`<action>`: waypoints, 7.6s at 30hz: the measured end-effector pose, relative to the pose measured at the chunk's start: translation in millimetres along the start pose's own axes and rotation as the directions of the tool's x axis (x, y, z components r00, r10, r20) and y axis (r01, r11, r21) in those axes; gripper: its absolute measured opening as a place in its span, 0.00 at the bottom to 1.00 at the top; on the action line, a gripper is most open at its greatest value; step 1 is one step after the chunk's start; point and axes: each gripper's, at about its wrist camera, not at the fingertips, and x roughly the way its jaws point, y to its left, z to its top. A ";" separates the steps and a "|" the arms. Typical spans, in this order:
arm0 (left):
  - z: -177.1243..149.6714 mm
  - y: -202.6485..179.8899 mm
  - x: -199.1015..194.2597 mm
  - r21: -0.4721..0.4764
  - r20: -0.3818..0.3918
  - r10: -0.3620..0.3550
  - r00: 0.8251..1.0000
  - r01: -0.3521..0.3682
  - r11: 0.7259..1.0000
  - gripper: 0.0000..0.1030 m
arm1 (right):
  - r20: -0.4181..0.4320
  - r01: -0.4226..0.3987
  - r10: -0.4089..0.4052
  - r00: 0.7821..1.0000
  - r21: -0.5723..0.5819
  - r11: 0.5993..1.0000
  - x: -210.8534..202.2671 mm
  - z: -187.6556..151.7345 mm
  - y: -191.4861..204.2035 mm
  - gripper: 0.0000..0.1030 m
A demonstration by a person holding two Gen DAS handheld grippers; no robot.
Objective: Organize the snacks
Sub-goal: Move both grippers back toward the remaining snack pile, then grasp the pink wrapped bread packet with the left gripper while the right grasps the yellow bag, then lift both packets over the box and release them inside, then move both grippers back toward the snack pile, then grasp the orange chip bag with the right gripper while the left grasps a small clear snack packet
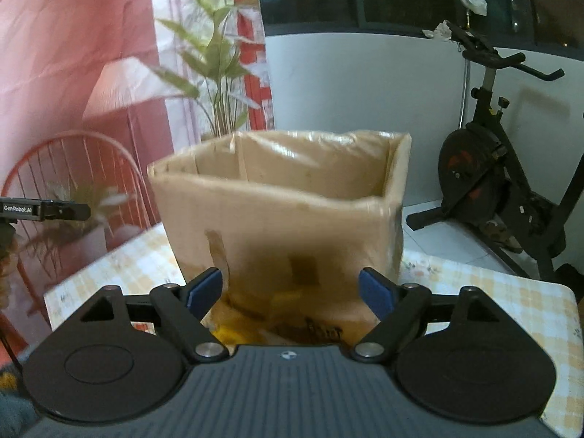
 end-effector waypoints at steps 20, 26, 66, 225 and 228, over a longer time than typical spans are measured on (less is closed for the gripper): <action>-96.1 -37.2 61.1 0.008 -0.281 -0.075 0.957 0.080 0.997 0.90 | -0.080 0.181 -0.177 0.981 0.049 0.982 -12.0 -96.4 -7.2 0.82; -109.0 -45.4 80.9 0.034 -0.336 -0.028 0.942 0.042 0.999 0.94 | -0.103 0.219 -0.214 0.971 0.043 0.975 -12.0 -101.6 -9.9 0.82; -108.6 -29.2 61.8 0.006 -0.244 -0.050 0.969 0.053 0.999 0.75 | -0.214 0.267 -0.322 0.922 -0.250 0.931 52.3 -129.9 -8.3 0.86; -121.8 -47.4 31.5 0.024 -0.224 -0.128 0.966 0.137 0.990 0.66 | -0.111 -0.050 0.055 0.992 0.049 0.998 21.9 -112.7 41.5 0.78; -132.8 -53.0 32.2 0.054 -0.272 -0.152 0.950 0.172 0.984 0.66 | -0.055 0.014 -0.009 0.998 0.086 0.996 17.6 -110.7 36.8 0.78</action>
